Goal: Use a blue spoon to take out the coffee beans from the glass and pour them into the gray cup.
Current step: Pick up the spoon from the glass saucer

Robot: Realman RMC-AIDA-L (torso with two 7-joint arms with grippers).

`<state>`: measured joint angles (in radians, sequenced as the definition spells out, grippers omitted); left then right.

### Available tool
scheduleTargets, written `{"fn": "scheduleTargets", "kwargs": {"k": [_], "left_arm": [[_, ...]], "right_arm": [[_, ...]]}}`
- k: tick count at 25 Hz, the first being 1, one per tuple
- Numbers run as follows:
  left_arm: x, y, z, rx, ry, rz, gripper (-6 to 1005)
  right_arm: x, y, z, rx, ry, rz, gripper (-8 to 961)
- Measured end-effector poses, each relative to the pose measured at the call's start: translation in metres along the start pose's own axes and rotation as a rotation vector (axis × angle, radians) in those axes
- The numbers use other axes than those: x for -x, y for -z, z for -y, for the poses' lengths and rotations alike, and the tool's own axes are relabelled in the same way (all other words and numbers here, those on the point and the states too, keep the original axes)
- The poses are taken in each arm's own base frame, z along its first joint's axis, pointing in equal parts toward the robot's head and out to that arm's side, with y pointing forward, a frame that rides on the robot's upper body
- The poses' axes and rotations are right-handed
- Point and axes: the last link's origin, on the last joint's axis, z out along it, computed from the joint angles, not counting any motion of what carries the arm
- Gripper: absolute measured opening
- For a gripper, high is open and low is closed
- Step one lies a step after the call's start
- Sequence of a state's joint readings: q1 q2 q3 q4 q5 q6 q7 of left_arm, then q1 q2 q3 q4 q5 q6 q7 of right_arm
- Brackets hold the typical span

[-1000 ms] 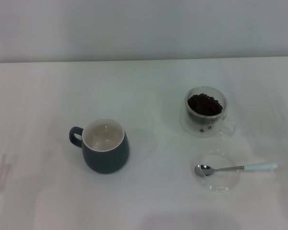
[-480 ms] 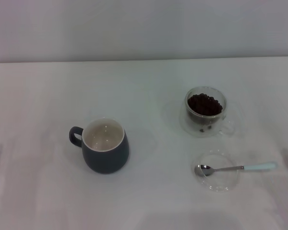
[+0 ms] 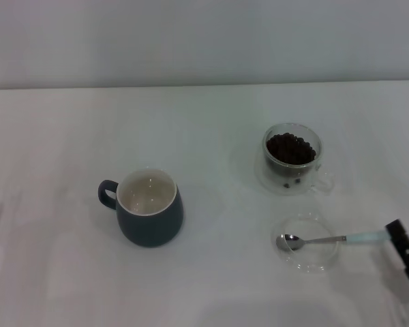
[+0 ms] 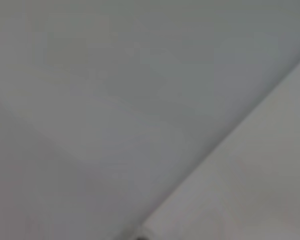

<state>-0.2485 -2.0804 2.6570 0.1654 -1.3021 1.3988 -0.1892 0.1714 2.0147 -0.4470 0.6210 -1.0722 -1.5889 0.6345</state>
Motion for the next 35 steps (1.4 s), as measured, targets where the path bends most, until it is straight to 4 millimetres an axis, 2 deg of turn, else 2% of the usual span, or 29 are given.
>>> {"fn": "scheduleTargets", "kwargs": {"k": [4, 10, 16, 33, 35], "left_arm": [[0.0, 0.0, 0.003, -0.002, -0.011, 0.002, 761], [0.0, 0.0, 0.003, -0.002, -0.014, 0.002, 761], [0.0, 0.001, 0.004, -0.005, -0.013, 0.004, 761], [-0.001, 0.003, 0.004, -0.008, -0.01, -0.001, 762], [-0.001, 0.003, 0.005, -0.01, -0.009, -0.002, 762]], "right_arm": [[-0.009, -0.002, -0.004, -0.003, 0.0, -0.037, 843], [-0.019, -0.018, -0.01, 0.016, 0.005, -0.092, 834], [-0.019, -0.025, -0.008, 0.014, 0.011, -0.108, 825], [-0.018, -0.031, -0.007, 0.052, -0.032, -0.158, 753], [-0.018, -0.031, -0.007, 0.054, -0.033, -0.161, 628]]}}
